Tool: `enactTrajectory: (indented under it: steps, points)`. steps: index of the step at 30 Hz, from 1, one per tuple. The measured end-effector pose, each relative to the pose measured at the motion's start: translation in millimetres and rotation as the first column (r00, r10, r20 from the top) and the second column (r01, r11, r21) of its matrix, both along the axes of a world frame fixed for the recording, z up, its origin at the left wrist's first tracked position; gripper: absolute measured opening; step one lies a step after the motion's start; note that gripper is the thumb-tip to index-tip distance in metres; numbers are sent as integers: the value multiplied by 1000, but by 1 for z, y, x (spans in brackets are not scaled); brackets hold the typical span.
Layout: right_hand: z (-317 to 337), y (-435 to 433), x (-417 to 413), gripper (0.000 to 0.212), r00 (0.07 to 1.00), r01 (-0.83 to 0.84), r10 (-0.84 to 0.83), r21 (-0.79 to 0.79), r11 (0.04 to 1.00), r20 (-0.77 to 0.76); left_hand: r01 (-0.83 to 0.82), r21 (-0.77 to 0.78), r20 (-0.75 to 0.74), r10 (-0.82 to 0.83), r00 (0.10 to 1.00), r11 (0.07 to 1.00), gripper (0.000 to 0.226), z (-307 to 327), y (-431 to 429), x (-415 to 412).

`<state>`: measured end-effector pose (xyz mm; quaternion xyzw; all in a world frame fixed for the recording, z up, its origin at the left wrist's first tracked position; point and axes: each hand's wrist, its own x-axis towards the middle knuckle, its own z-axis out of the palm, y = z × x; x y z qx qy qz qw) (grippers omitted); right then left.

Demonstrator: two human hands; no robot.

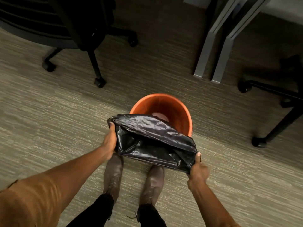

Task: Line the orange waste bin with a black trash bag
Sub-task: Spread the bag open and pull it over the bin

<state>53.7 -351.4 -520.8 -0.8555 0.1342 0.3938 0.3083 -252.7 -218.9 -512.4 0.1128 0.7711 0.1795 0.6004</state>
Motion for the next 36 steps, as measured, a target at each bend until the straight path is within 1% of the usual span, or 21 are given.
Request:
enactTrajectory:
  steps: [6, 9, 13, 15, 19, 21, 24, 26, 27, 29, 32, 33, 36]
  points:
    - [-36, -19, 1, 59, 995, -44, 48, -44, 998, 88, -7, -11, -29, 7, 1000, 1000, 84, -37, -10, 4]
    - [-56, -12, 3, 61, 985, -102, 109, -64, 993, 133, 18, -35, -106, -22, 994, 999, 89, -54, -5, 13]
    - [-74, 6, 11, 52, 992, -85, 90, -57, 995, 89, 49, -29, -155, -53, 987, 998, 91, -76, 9, 18]
    - [-79, 18, 19, 48, 998, -36, 36, -5, 999, 46, 78, 1, -174, -77, 982, 997, 85, -83, 20, 18]
    - [-79, 44, 40, 40, 993, 100, -89, 163, 982, -73, 163, 71, -213, -144, 966, 984, 66, -97, 51, 16]
    - [-74, 56, 53, 34, 989, 113, -91, 195, 974, -118, 204, 98, -211, -180, 961, 974, 55, -97, 69, 14]
    - [-64, 72, 71, 11, 978, 145, -108, 206, 968, -179, 255, 132, -195, -227, 954, 958, 48, -91, 95, 12]
    - [-58, 81, 79, 5, 964, 188, -135, 226, 956, -231, 283, 161, -199, -250, 947, 945, 29, -85, 110, 12]
    - [-56, 85, 83, 4, 953, 213, -144, 252, 944, -266, 295, 174, -199, -260, 945, 940, 25, -81, 118, 13]
    - [-53, 92, 87, 7, 932, 234, -125, 301, 924, -342, 320, 201, -203, -281, 938, 926, 22, -74, 131, 16]
    - [-54, 99, 89, 15, 914, 172, -21, 339, 925, -405, 394, 237, -215, -347, 913, 888, 27, -63, 144, 22]
    - [-55, 100, 89, 21, 911, 134, 25, 355, 925, -412, 413, 249, -217, -365, 905, 876, 28, -62, 147, 23]
    - [-56, 103, 91, 49, 904, 29, 160, 431, 902, -397, 410, 251, -176, -376, 910, 877, 26, -59, 153, 24]
